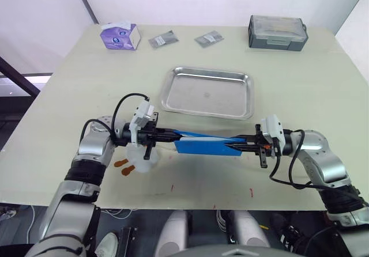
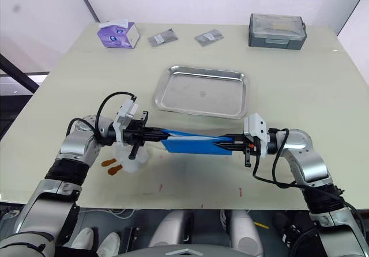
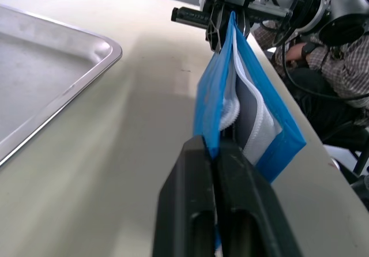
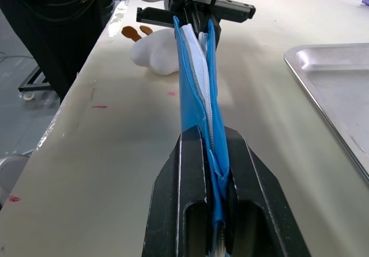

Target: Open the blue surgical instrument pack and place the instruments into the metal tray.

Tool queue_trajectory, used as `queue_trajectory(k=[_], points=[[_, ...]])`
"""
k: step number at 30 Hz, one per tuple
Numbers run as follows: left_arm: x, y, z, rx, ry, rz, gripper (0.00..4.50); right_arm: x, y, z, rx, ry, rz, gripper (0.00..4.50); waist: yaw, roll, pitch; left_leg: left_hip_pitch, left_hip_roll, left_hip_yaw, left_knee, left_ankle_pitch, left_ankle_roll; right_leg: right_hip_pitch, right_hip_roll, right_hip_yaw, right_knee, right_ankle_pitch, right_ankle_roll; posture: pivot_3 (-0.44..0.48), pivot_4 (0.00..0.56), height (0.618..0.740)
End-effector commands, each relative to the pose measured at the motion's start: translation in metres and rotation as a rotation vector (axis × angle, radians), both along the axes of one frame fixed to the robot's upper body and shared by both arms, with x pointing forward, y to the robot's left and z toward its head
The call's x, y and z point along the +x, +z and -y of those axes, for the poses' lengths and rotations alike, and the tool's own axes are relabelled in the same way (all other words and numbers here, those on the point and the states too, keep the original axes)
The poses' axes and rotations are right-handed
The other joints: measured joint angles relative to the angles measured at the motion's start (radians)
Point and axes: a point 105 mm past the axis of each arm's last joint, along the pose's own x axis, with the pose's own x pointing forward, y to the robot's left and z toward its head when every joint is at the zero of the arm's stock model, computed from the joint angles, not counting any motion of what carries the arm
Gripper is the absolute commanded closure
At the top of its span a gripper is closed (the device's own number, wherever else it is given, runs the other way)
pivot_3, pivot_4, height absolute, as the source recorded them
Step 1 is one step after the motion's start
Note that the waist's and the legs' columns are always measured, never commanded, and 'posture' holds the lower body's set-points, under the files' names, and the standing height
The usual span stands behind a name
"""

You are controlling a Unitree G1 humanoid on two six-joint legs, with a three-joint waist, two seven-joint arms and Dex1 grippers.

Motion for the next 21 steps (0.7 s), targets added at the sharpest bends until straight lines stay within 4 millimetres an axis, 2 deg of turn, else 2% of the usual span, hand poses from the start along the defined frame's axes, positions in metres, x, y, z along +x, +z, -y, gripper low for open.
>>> queue_trajectory(k=[1,5,11,13,14,15,16,21], points=[[-0.010,0.008,0.003,-0.017,-0.077,0.019,4.45,-0.003,0.006,-0.004,0.017,0.016,0.018,4.50,0.000,0.000,0.000,0.000,0.000,0.000,0.000,0.000,0.000,0.000,0.000,0.000,0.000,0.000,0.000,0.000,0.150,0.738],[-0.012,0.005,0.003,-0.013,-0.079,0.012,4.45,-0.001,0.006,-0.001,0.018,-0.018,-0.028,4.50,0.000,0.000,0.000,0.000,0.000,0.000,0.000,0.000,0.000,0.000,0.000,0.000,0.000,0.000,0.000,0.000,0.150,0.738],[-0.011,-0.004,0.005,0.004,-0.080,0.013,4.50,-0.015,0.014,0.012,-0.003,-0.017,-0.055,2.41,0.002,0.000,0.000,0.000,0.000,0.000,0.000,0.000,0.000,0.000,-0.001,0.000,0.000,0.000,0.000,0.000,0.150,0.738],[-0.011,-0.005,0.005,0.003,-0.079,0.013,4.50,-0.018,0.016,0.016,-0.017,-0.024,-0.046,1.34,0.003,0.000,0.000,0.000,0.000,0.000,0.000,0.000,0.000,0.000,-0.001,0.000,0.000,0.000,0.000,0.000,0.150,0.738],[-0.011,-0.005,0.005,0.003,-0.078,0.013,4.50,-0.019,0.018,0.018,-0.022,-0.029,-0.037,0.65,0.003,0.000,0.000,0.000,0.000,0.000,0.000,0.000,0.000,0.000,-0.001,0.000,0.000,0.000,0.000,0.000,0.150,0.738],[-0.011,-0.005,0.005,0.003,-0.077,0.015,4.50,-0.019,0.022,0.020,-0.017,-0.039,-0.028,0.26,0.003,0.000,0.000,0.000,0.000,0.000,0.000,0.000,0.000,0.000,-0.001,0.000,0.000,0.000,0.000,0.000,0.150,0.738],[-0.010,-0.005,0.005,0.003,-0.076,0.017,4.50,-0.018,0.027,0.021,-0.006,-0.051,-0.020,0.04,0.002,0.000,0.000,0.000,0.000,0.000,0.000,0.000,0.000,0.000,-0.001,0.000,0.000,0.000,0.000,0.000,0.150,0.738],[-0.004,-0.003,0.003,0.004,-0.059,0.033,4.50,-0.018,0.050,0.020,0.093,-0.093,-0.016,0.04,0.002,0.000,0.000,0.000,0.000,0.000,0.000,0.000,0.000,0.000,-0.001,0.000,0.000,0.000,0.000,0.000,0.150,0.738]])
